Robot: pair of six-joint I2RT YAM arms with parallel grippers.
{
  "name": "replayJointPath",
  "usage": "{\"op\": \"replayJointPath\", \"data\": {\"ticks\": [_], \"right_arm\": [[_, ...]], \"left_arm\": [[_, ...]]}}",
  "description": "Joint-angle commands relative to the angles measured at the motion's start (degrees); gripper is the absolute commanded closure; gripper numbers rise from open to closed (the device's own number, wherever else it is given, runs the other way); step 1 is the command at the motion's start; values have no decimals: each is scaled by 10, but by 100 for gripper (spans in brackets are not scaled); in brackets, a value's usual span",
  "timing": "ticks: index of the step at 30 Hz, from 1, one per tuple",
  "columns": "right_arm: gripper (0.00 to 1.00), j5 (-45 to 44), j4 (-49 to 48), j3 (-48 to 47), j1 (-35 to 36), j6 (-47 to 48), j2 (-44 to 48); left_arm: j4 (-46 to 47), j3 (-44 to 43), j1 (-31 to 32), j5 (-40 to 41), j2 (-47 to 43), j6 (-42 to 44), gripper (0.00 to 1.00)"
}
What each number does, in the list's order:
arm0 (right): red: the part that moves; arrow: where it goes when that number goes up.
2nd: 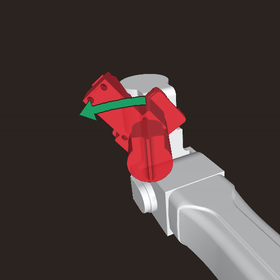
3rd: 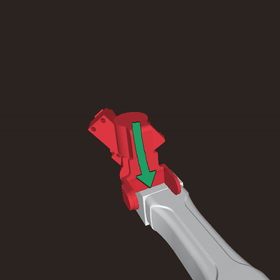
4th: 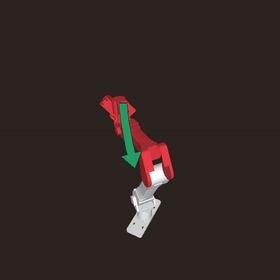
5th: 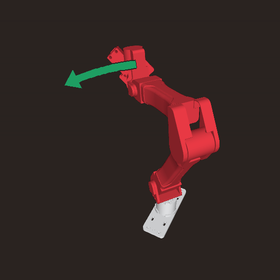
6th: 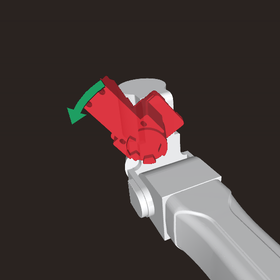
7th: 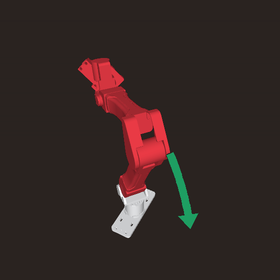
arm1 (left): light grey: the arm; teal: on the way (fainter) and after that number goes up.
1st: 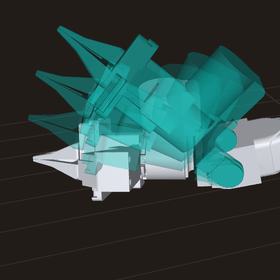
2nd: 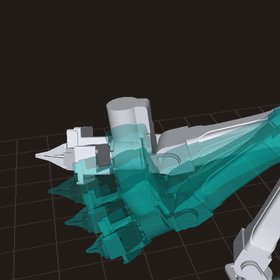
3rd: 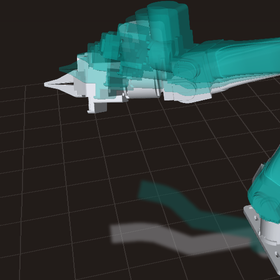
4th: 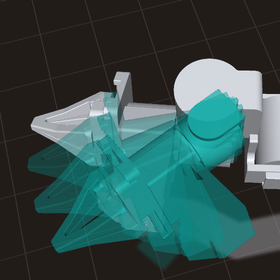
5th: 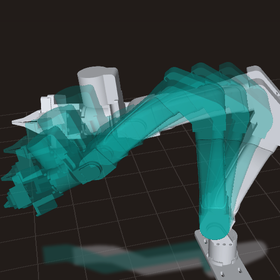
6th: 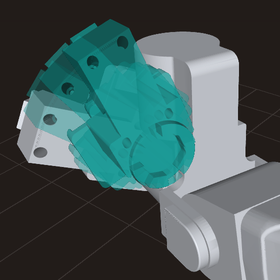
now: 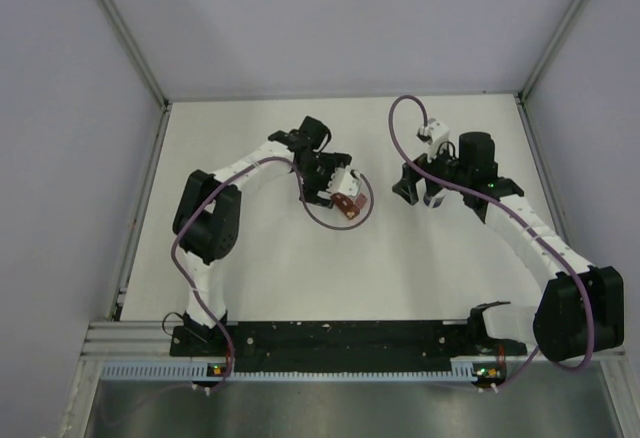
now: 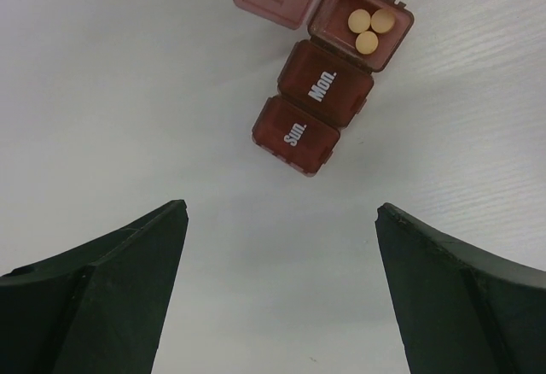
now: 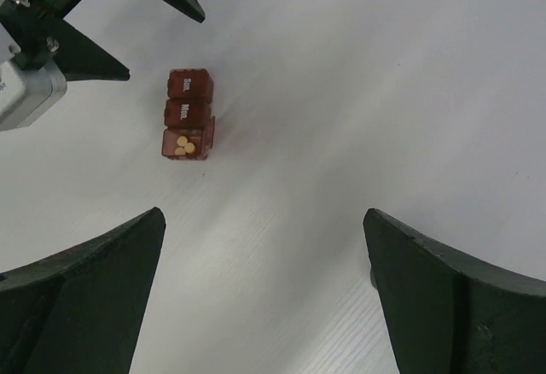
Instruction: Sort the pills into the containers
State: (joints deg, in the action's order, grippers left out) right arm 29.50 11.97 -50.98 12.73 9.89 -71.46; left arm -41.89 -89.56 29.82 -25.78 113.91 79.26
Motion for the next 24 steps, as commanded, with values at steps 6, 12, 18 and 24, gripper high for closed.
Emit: {"op": "replayJointPath", "data": {"ticks": [6,12,18,24], "right_arm": [[1,-35,-14,-5,5,10,8],[1,-37,-13,-4,5,12,11],[1,-31,-12,-4,-1,11,14],[1,-28,-12,-3,-6,10,19]], "left_arm": [[-66,-48,19,-9,43,141,5],[-79,-73,29,-4,70,167,8],[-95,-89,34,-1,89,186,12],[-128,-112,38,15,108,206,18]]}}
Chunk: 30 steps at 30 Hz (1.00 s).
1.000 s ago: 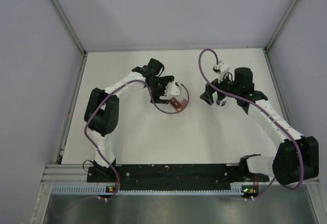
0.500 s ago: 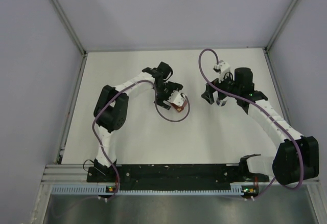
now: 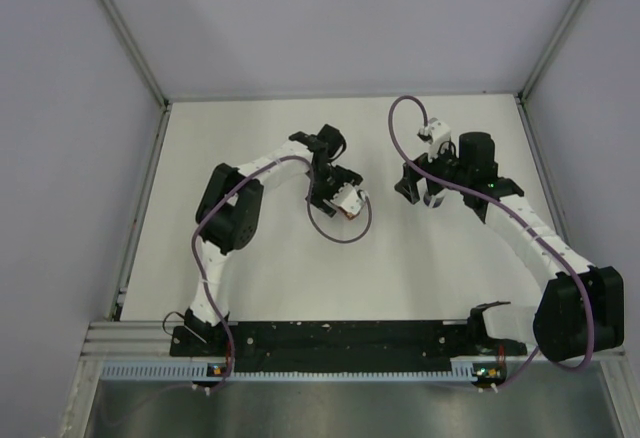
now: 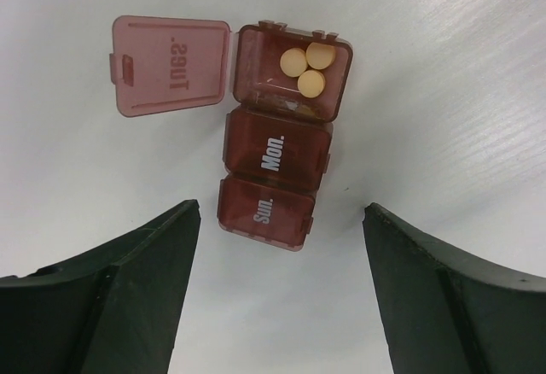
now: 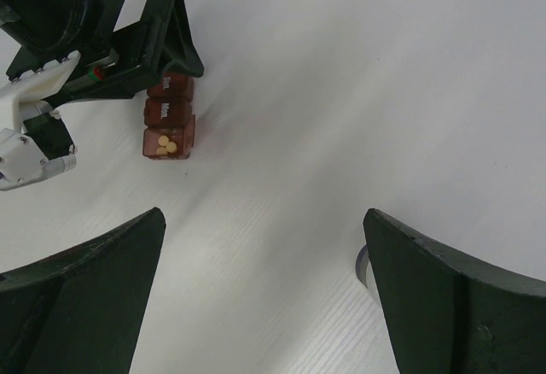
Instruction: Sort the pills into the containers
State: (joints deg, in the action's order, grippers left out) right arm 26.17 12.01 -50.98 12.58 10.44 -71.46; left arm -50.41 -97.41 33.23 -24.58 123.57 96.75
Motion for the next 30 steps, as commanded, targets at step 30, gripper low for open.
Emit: {"op": "replayJointPath", "data": {"ticks": [30], "right_arm": [[1,11,-13,-2,-6,5,17]], "left_arm": [[-76,-18,31,3,-2,-94,35]]}}
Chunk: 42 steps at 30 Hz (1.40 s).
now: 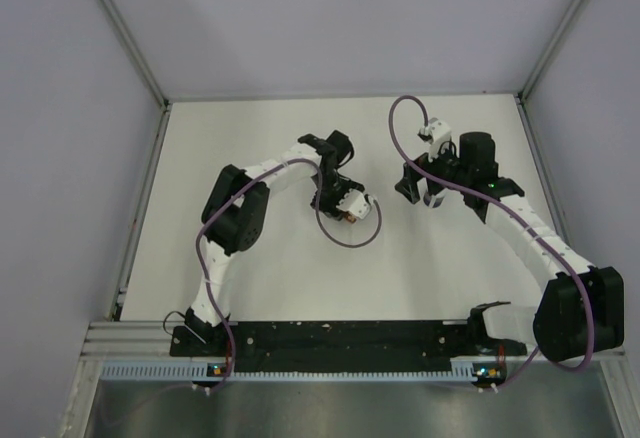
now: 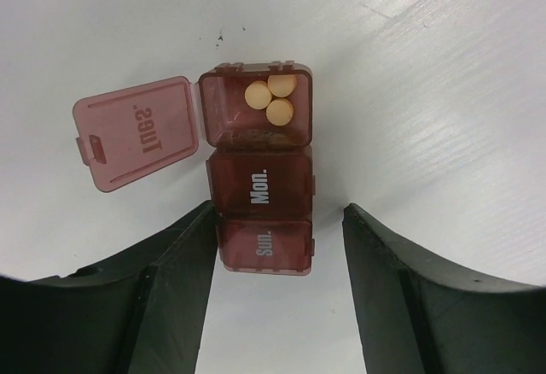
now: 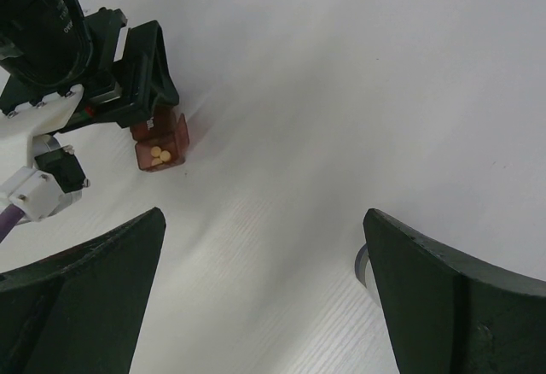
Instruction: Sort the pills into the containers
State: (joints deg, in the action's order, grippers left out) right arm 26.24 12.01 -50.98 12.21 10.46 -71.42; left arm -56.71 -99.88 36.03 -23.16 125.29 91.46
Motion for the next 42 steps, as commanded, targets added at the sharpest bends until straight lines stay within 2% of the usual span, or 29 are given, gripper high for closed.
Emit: {"op": "replayJointPath", "data": {"ticks": [1,19,32,42], "right_arm": [[1,10,-13,-2,-3,5,15],[1,14,-13,-2,-3,1,15],[1,64,-14,-4,-3,-16,12],[1,96,-30,-19,-1,-61,-23]], "left_arm": [[-12,7,3,-8,-17,-47,35],[71,73,4,12,-53,-172,47],[109,134,4,7,-111,-260,67],[128,195,6,-15,-196,-323,85]]}}
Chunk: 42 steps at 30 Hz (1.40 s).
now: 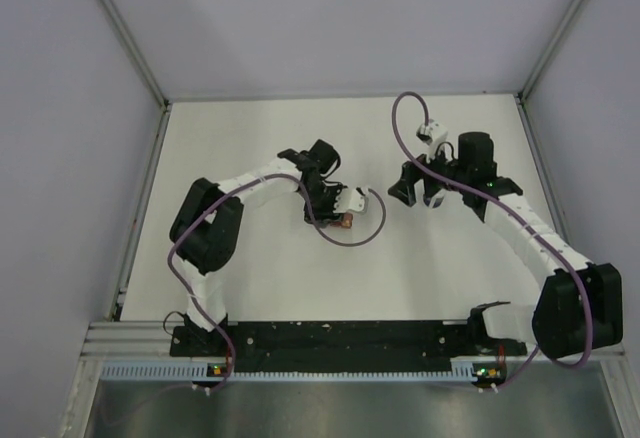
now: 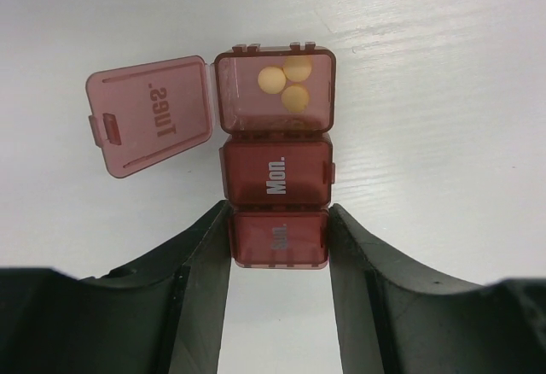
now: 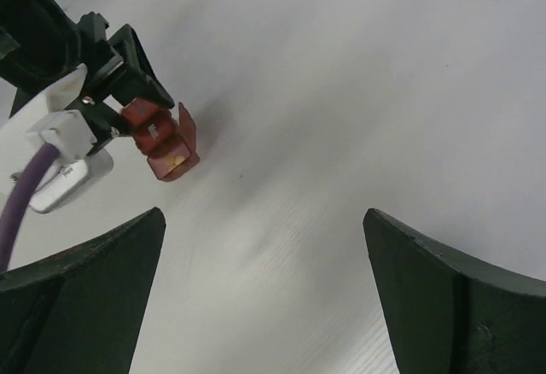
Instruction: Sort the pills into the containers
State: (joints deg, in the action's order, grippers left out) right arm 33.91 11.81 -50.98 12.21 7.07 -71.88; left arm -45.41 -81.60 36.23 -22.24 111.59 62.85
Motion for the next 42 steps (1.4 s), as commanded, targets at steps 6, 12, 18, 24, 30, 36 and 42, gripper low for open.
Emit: {"op": "replayJointPath", "data": {"ticks": [6,12,18,24,30,36,42], "right_arm": [[2,41,-41,-46,3,-66,-67],[3,79,-46,-82,26,-101,-114],[5,90,-53,-99,44,-114,-143],[5,91,-65,-82,69,-104,-145],[7,116,-65,-76,70,-101,-143],[8,138,-65,-61,76,-93,-132],[9,144,-63,-46,82,-84,-120]], "left_arm": [[-13,15,13,-36,-109,-70,97],[-44,-3,33,-36,-133,-107,100],[-50,-15,53,-25,-146,-140,100],[-49,-37,67,-13,-147,-171,100],[-41,-48,75,-2,-149,-190,100],[-26,-49,75,15,-149,-200,100],[-18,-52,75,30,-144,-212,100]]}}
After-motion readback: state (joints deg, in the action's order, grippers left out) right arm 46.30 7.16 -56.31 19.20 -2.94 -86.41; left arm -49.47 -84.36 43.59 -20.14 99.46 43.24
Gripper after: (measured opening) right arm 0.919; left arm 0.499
